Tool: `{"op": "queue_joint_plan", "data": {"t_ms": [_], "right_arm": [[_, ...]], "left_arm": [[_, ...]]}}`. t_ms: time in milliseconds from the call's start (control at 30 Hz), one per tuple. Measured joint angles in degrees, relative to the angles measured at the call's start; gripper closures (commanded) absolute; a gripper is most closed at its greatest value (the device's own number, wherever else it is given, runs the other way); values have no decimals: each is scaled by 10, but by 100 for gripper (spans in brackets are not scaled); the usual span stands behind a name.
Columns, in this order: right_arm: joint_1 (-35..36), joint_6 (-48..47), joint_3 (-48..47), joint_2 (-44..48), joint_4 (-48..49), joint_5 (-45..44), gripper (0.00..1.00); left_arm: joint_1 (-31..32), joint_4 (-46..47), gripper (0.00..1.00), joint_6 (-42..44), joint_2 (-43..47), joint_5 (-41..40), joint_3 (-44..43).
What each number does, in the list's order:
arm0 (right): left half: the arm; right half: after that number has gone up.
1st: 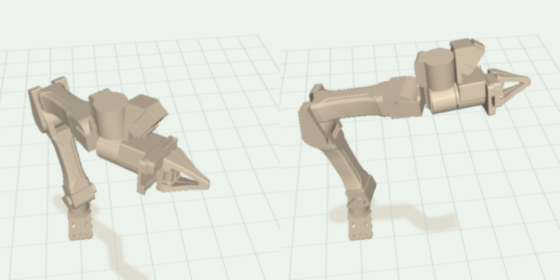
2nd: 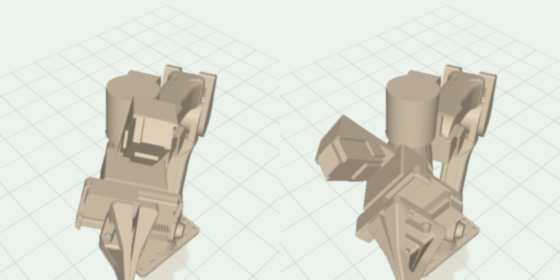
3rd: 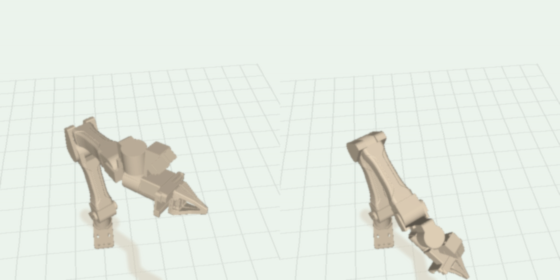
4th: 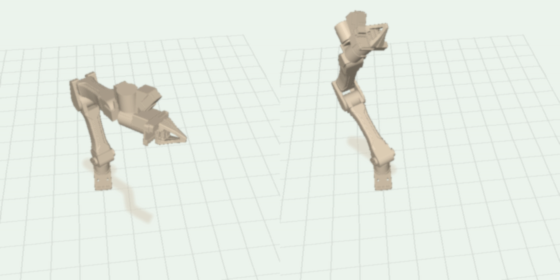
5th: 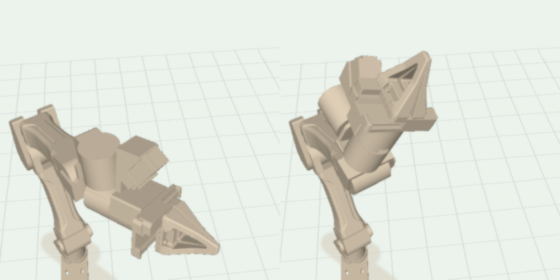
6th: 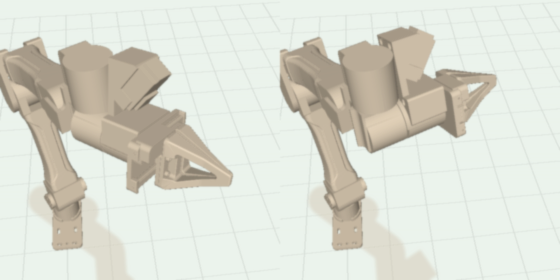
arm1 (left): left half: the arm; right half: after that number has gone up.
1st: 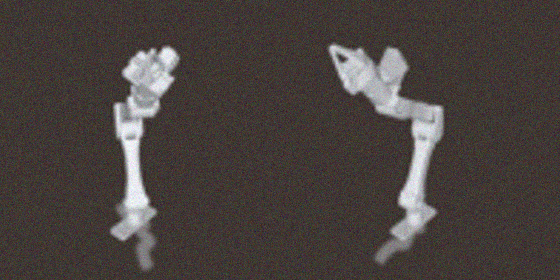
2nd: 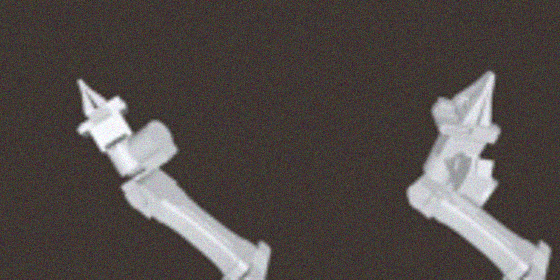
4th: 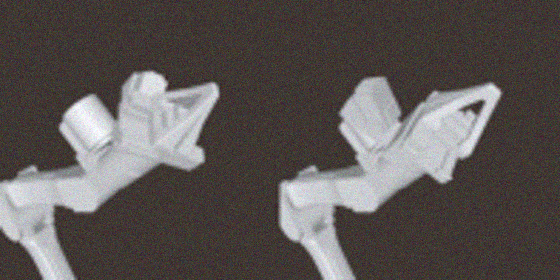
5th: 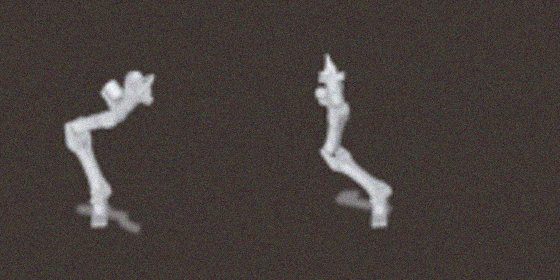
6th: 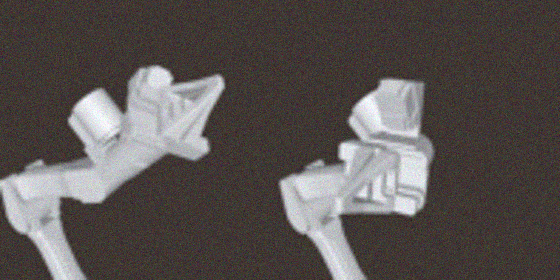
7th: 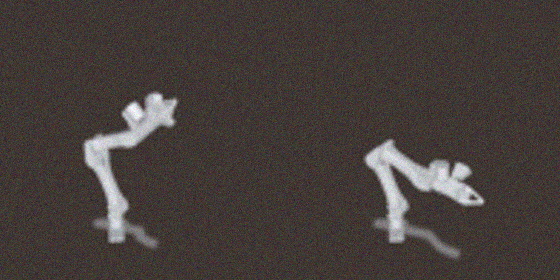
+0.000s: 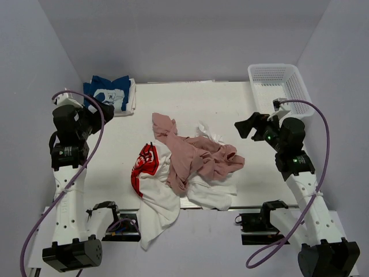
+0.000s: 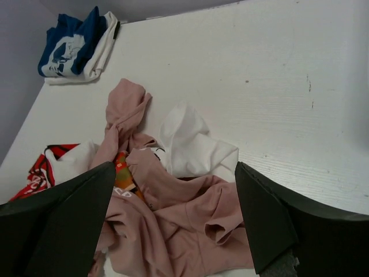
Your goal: Fold and stack the t-shirts
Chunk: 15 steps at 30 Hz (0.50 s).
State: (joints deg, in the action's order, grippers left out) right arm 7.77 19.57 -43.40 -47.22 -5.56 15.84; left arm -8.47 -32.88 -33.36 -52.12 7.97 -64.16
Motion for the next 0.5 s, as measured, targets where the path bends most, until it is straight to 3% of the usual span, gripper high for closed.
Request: {"op": "queue_joint_plan", "data": {"t_ms": [267,500], "right_arm": [[0,27,-23,50,-49,-113,10],[31,-3,-61,-9,-96,-59,10]], "left_arm": [[-1,-18,0,4,0,-6,28],[-1,-18,0,10,-15,-5,39]]}}
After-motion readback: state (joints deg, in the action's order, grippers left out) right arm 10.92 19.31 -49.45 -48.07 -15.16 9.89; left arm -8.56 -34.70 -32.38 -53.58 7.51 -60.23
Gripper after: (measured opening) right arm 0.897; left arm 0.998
